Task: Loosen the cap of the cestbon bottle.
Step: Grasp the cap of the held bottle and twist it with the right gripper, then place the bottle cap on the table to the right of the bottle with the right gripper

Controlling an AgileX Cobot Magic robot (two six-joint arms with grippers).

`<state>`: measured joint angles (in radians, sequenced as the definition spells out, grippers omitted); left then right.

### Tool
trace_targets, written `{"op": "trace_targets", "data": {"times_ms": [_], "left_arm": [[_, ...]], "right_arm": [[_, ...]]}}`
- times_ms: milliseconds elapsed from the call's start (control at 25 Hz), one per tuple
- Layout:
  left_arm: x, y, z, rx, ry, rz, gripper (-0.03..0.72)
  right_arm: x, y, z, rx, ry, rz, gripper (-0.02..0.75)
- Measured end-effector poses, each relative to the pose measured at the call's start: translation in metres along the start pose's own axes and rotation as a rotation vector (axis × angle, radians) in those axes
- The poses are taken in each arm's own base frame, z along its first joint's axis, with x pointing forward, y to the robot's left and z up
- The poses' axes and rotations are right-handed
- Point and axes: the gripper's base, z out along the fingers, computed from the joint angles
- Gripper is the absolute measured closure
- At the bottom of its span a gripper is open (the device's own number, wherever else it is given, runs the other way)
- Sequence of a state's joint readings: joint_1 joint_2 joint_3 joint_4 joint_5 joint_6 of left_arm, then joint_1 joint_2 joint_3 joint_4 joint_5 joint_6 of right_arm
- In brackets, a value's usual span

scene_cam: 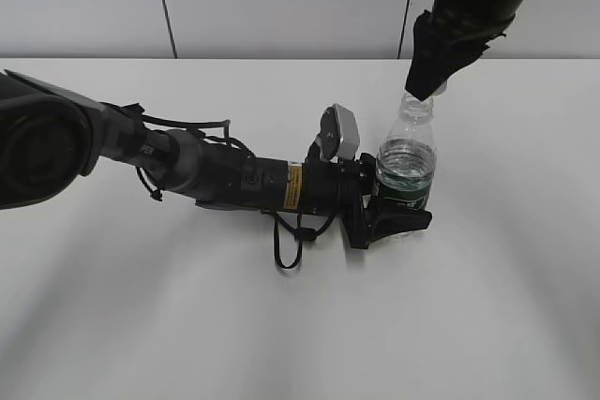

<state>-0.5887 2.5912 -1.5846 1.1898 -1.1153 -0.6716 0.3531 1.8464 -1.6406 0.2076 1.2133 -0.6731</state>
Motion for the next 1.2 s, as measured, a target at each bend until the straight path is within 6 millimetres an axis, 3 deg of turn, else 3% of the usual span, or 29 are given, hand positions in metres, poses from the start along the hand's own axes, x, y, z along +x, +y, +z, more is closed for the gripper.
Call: {"op": "trace_targets", "data": {"times_ms": [200,400,520,600,960,1200], "left_arm": [[0.000,0.000,0.000,0.000,0.000,0.000,0.186],[0.000,0.000,0.000,-0.001,0.001,0.000,0.186],[0.000,0.000,0.000,-0.002,0.002,0.000,0.186],[0.000,0.000,0.000,0.000,0.000,0.000,0.186],[0.000,0.000,0.000,-0.001,0.001,0.000,0.186],[0.000,0.000,0.000,0.001,0.000,0.001,0.186]], "right_arm": [[0.002,0.001,-0.012,0.038,-0.010,0.194,0.441],[0.009,-0.001,-0.034,0.115,-0.028,0.282,0.441],[0.022,-0.011,-0.044,0.136,-0.041,0.355,0.441],[0.040,-0.020,-0.045,0.144,-0.021,0.417,0.441],[0.142,-0.024,0.007,0.153,0.073,0.683,0.441],[0.175,-0.013,0.051,0.203,0.034,0.788,0.441]]}}
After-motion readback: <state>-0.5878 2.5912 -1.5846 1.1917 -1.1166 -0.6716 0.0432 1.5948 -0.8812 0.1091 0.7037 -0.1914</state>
